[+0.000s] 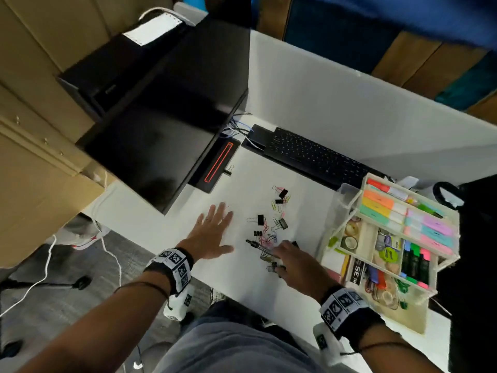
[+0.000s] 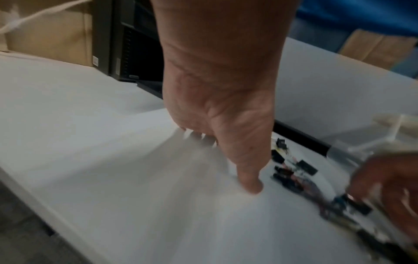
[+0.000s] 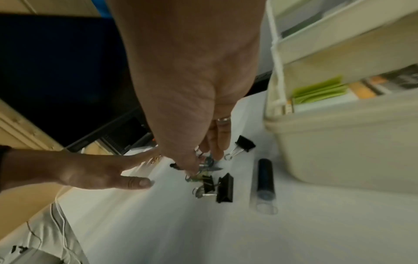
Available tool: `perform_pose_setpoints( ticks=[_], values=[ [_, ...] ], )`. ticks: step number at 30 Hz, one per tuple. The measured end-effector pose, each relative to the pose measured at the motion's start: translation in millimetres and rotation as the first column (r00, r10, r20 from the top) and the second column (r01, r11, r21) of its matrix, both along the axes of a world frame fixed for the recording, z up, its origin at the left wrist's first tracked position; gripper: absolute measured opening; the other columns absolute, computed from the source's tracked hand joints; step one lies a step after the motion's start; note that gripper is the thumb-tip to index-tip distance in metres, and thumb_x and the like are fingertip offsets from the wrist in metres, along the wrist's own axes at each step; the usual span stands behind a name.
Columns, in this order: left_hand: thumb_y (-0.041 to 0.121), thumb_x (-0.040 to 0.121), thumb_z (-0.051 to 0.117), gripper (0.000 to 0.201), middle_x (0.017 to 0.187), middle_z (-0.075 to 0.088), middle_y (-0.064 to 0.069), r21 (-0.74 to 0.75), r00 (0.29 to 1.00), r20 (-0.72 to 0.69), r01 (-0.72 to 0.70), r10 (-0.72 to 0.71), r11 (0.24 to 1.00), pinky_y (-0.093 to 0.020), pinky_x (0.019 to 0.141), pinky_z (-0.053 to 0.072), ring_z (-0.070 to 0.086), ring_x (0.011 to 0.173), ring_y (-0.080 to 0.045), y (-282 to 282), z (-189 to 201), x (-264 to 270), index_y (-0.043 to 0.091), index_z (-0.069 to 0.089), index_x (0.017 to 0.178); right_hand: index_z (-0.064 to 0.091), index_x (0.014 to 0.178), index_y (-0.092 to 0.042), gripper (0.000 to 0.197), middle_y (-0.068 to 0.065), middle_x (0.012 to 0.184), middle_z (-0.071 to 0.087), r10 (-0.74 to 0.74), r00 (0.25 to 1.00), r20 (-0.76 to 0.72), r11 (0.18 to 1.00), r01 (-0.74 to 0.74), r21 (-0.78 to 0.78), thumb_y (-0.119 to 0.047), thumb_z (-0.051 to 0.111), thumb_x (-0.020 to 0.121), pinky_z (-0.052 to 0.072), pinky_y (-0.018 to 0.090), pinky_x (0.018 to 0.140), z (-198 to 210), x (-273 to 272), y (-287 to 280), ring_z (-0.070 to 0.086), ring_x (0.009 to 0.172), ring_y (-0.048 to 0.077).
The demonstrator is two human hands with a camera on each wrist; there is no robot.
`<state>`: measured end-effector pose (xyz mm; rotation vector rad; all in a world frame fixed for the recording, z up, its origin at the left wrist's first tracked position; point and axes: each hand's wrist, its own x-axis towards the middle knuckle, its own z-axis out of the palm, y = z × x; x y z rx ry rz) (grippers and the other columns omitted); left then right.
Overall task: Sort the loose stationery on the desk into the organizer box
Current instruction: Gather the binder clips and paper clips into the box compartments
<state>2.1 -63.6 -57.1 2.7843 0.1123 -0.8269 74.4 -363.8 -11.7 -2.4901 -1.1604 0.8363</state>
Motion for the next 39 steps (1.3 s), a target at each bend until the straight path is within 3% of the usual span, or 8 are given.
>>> perform_pose_setpoints(
  ticks=[3, 7, 11, 18, 24, 28, 34, 39],
  values=[
    [0.077, 0.093, 0.041, 0.108, 0.162, -0.04, -0.007, -0.021, 0.991, 0.066, 0.114, -0.112, 0.993, -0.059, 0.127, 0.004, -0.029, 0.152, -0.035, 3.1, -11.5, -9.7, 0.024, -0.027, 0.158, 0.049, 0.147, -0.022, 0.052, 0.002, 0.138, 0.05, -0.008, 0.999, 0.034, 0.998, 0.01, -0.06, -0.023, 0.063, 0.097, 0.057, 0.041, 0.089, -6.9, -0.5, 29.1, 0.066, 0.111, 0.028],
    [0.081, 0.092, 0.033, 0.104, 0.166, -0.033, -0.006, -0.018, 0.964, 0.161, 0.216, -0.21, 0.976, -0.057, 0.127, -0.002, -0.028, 0.153, -0.035, 7.7, -19.9, -13.4, 0.022, -0.017, 0.162, 0.06, 0.125, -0.022, 0.028, 0.0, 0.123, 0.053, -0.077, 0.994, 0.081, 0.988, 0.087, -0.124, -0.027, 0.058, 0.097, 0.052, 0.038, 0.079, -19.6, 5.4, 51.2, 0.067, 0.099, 0.028],
    [0.078, 0.093, 0.036, 0.098, 0.17, -0.023, -0.004, -0.027, 0.944, 0.192, 0.279, -0.269, 0.96, -0.055, 0.125, -0.006, -0.021, 0.156, -0.034, 11.8, -23.9, -12.2, 0.028, -0.009, 0.164, 0.062, 0.101, -0.027, 0.011, -0.005, 0.1, 0.054, -0.117, 0.988, 0.103, 0.979, 0.132, -0.158, -0.031, 0.052, 0.097, 0.054, 0.037, 0.072, -28.9, 11.5, 61.5, 0.066, 0.088, 0.025],
    [0.073, 0.096, 0.04, 0.092, 0.171, -0.018, -0.004, -0.09, 0.928, 0.232, 0.317, -0.29, 0.944, -0.058, 0.125, -0.008, -0.024, 0.155, -0.033, 9.6, -29.4, -9.9, 0.028, -0.004, 0.165, 0.063, 0.086, -0.024, 0.004, -0.009, 0.094, 0.05, -0.185, 0.978, 0.093, 0.981, 0.19, -0.049, -0.021, 0.064, 0.084, 0.057, 0.035, 0.063, -32.9, 13.6, 59.9, 0.059, 0.078, 0.016],
    [0.072, 0.09, 0.052, 0.1, 0.172, -0.019, -0.004, -0.124, 0.93, 0.241, 0.311, -0.276, 0.942, -0.065, 0.124, -0.003, -0.022, 0.156, -0.036, 7.9, -34.9, -5.3, 0.023, 0.006, 0.165, 0.054, 0.087, -0.024, 0.009, -0.007, 0.105, 0.047, -0.218, 0.974, 0.069, 0.968, 0.225, -0.11, -0.03, 0.057, 0.081, 0.058, 0.042, 0.07, -41.0, 15.8, 56.4, 0.062, 0.082, 0.02],
    [0.074, 0.086, 0.058, 0.103, 0.173, -0.014, -0.003, -0.145, 0.925, 0.244, 0.331, -0.291, 0.933, -0.063, 0.124, -0.004, -0.019, 0.156, -0.037, 10.3, -39.4, 5.0, 0.024, 0.012, 0.163, 0.065, 0.1, -0.024, 0.024, -0.004, 0.109, 0.051, -0.215, 0.968, 0.131, 0.964, 0.232, -0.133, -0.033, 0.062, 0.078, 0.058, 0.037, 0.07, -46.0, 11.9, 59.4, 0.063, 0.086, 0.022],
    [0.077, 0.09, 0.047, 0.102, 0.171, -0.023, -0.001, -0.151, 0.919, 0.234, 0.357, -0.318, 0.922, -0.059, 0.124, -0.011, -0.029, 0.154, -0.035, 11.6, -41.4, 9.3, 0.024, 0.003, 0.164, 0.068, 0.081, -0.02, 0.015, 0.0, 0.098, 0.062, -0.223, 0.957, 0.185, 0.961, 0.247, -0.121, -0.025, 0.072, 0.068, 0.05, 0.026, 0.06, -39.0, 9.0, 71.8, 0.065, 0.075, 0.024],
    [0.079, 0.092, 0.04, 0.101, 0.168, -0.03, -0.001, -0.161, 0.926, 0.195, 0.357, -0.325, 0.92, -0.059, 0.123, -0.014, -0.035, 0.151, -0.033, 10.0, -40.2, 11.7, 0.024, -0.003, 0.164, 0.059, 0.073, -0.022, 0.014, -0.006, 0.09, 0.055, -0.292, 0.948, 0.128, 0.951, 0.303, -0.068, -0.026, 0.071, 0.069, 0.052, 0.031, 0.062, -39.4, 12.2, 68.5, 0.059, 0.075, 0.02]
  ],
)
